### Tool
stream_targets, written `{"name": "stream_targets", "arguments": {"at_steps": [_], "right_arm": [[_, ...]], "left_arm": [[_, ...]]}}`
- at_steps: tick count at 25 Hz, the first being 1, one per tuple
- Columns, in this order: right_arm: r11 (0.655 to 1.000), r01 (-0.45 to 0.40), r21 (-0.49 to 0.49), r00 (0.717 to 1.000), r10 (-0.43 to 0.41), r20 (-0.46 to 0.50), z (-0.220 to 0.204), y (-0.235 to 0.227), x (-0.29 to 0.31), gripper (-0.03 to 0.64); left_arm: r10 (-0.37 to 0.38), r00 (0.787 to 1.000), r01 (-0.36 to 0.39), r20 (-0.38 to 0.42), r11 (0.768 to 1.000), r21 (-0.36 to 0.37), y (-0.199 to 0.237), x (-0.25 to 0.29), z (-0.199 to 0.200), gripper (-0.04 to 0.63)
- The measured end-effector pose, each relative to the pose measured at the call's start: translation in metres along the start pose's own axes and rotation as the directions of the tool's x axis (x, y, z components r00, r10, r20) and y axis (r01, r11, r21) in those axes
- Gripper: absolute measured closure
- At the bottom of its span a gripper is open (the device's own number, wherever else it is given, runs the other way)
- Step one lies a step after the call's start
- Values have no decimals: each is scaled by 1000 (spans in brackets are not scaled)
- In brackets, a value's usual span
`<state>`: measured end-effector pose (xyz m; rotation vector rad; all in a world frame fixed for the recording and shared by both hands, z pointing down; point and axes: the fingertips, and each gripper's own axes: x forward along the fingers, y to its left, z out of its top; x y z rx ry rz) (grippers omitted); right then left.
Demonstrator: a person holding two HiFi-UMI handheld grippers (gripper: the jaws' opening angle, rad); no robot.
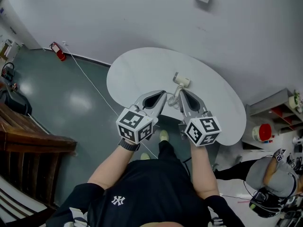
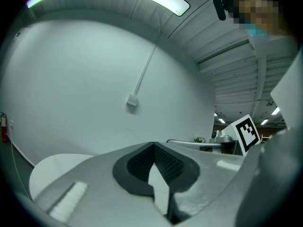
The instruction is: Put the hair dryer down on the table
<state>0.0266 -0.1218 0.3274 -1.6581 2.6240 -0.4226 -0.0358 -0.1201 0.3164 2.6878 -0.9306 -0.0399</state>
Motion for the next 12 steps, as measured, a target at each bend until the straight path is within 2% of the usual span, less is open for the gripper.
{"name": "stream_targets", "arguments": {"at_steps": [12], "right_arm": [[1000, 9, -2, 1000, -9, 3, -1, -2, 5, 597]], "left_arm": [[11, 1000, -11, 14, 1000, 2, 6, 0, 2, 595]]}}
